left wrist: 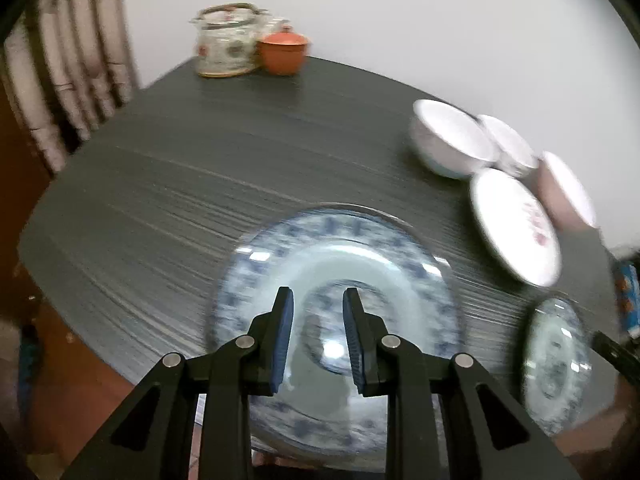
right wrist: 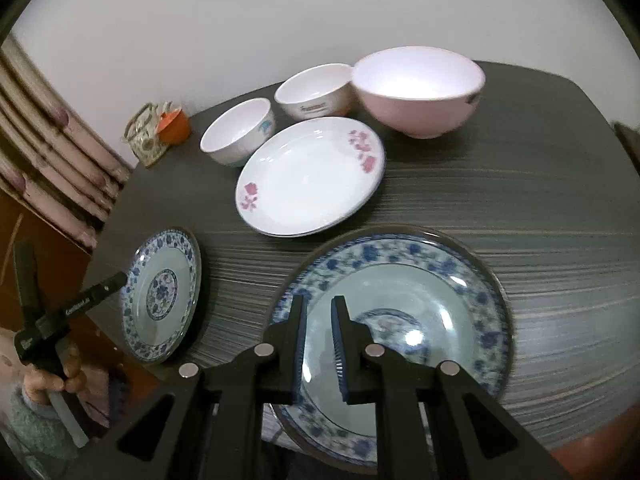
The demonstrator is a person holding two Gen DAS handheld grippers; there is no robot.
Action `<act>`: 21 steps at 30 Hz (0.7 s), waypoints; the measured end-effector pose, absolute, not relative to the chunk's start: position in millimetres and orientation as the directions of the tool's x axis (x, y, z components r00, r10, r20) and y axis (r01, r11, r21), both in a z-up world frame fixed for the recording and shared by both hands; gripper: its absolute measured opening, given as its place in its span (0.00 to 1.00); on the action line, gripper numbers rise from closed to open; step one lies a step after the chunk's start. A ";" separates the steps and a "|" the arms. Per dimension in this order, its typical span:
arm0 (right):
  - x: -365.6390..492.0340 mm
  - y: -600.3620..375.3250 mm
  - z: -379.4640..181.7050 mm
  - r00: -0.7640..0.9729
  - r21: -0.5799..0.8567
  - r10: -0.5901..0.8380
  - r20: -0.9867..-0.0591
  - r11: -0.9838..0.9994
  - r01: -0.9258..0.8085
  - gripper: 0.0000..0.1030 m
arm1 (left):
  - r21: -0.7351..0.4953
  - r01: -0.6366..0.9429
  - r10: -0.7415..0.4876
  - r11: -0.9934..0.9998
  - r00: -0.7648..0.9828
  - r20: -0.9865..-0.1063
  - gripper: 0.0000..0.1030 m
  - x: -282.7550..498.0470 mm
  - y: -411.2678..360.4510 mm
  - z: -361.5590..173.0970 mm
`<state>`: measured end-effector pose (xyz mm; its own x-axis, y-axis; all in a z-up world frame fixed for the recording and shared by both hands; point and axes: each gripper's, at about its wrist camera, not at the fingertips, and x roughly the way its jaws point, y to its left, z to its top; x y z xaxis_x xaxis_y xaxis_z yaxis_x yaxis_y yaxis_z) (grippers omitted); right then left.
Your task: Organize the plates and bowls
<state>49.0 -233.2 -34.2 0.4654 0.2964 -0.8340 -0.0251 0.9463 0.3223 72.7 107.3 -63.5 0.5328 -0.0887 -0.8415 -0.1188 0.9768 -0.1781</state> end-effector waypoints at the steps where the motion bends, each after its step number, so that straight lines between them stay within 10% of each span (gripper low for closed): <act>1: 47.7 -241.3 -33.8 0.466 0.328 0.297 -0.833 0.945 -0.016 0.14 | -0.191 -0.097 -0.112 0.977 0.529 -0.841 0.22 71.8 101.8 -61.3; 21: 37.2 -355.5 -80.8 0.430 0.474 0.366 -0.826 0.863 0.177 0.14 | -0.500 0.128 -0.516 0.857 0.255 -0.818 0.22 70.7 -22.4 -73.5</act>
